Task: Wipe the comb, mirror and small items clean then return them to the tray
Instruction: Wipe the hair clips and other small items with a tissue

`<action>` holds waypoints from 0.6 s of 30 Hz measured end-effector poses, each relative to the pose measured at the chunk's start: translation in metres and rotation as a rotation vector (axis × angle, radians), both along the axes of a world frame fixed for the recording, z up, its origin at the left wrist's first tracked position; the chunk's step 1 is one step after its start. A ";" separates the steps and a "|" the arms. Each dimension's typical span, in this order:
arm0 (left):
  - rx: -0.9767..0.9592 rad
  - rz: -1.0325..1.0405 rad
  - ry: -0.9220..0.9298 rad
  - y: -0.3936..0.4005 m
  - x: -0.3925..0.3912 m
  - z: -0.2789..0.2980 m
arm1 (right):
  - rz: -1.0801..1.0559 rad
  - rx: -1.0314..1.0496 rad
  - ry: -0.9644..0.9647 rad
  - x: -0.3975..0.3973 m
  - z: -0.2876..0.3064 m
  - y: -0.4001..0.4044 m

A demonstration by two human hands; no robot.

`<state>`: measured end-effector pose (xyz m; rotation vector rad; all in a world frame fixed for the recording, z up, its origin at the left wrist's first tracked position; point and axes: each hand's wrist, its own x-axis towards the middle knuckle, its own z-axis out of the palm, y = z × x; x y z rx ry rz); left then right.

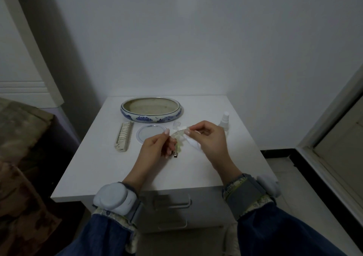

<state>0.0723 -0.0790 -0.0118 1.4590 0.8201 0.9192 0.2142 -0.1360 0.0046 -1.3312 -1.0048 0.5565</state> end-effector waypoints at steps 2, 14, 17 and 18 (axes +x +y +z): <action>-0.074 -0.022 -0.041 -0.001 0.000 0.002 | 0.031 0.028 0.000 -0.001 0.002 -0.001; -0.490 -0.112 -0.321 -0.001 -0.002 0.011 | -0.061 0.118 -0.259 0.000 -0.009 0.000; -0.261 -0.023 -0.172 0.001 -0.003 0.007 | -0.097 0.083 -0.205 0.002 -0.009 0.001; -0.228 0.019 -0.161 0.002 -0.003 0.006 | -0.111 0.080 -0.171 0.003 -0.008 0.001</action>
